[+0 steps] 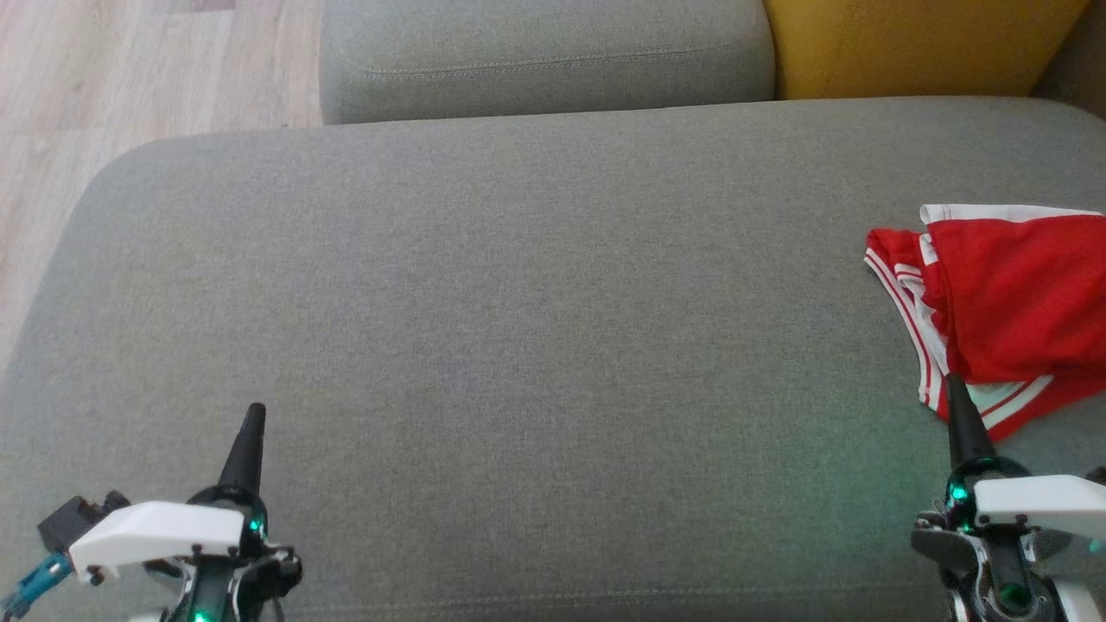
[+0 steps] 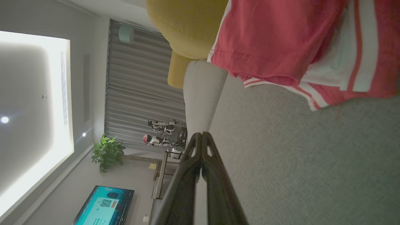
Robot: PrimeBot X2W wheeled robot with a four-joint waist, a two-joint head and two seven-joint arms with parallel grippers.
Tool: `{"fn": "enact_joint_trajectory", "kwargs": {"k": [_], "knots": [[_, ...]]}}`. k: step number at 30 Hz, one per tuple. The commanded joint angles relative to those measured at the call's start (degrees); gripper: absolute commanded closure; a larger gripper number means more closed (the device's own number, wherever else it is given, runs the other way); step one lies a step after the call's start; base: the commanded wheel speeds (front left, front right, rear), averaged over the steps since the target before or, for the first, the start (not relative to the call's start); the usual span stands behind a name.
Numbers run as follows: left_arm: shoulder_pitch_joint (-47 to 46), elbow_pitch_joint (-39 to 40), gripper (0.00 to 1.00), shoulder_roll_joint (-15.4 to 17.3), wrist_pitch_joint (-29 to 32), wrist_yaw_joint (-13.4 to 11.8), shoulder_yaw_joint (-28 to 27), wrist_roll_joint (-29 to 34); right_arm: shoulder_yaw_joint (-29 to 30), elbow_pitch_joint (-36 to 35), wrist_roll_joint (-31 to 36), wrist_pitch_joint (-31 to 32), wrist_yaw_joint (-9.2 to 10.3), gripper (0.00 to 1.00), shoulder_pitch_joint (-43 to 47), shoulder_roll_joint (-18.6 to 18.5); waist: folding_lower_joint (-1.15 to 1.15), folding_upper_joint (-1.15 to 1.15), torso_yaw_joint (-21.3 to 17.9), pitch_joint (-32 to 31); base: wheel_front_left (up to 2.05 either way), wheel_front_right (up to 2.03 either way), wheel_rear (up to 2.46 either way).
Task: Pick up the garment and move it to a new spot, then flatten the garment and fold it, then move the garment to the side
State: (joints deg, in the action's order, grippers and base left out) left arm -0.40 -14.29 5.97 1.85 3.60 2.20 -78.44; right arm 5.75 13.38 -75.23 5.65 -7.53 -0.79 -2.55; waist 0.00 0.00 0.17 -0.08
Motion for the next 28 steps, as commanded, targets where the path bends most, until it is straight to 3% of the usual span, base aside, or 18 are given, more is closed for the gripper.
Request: {"fn": "enact_joint_trajectory", "kwargs": {"k": [1, 22, 28], "knots": [[-3.8, 1.5, 1.00, 0.2, 0.4, 0.9, -2.5, -1.6, -0.7, -1.5, -2.0, 0.2, 0.03, 1.00, -3.5, -0.6, 0.00, 0.00, 0.0, 0.0, 0.00, 0.00, 0.00], [-5.6, 0.3, 1.00, -2.1, 3.6, 3.8, -7.4, -14.2, 0.3, 0.5, -16.6, 0.5, 0.04, 1.00, -5.3, -0.6, 0.00, 0.00, -0.2, 0.2, 0.00, 0.00, 0.00], [-5.7, 0.3, 1.00, -2.3, 3.8, 3.9, -7.6, -14.6, 0.4, 0.6, -17.2, 0.5, 0.04, 1.00, -5.4, -0.6, 0.00, 0.00, -0.2, 0.3, 0.00, 0.00, 0.00]]}}
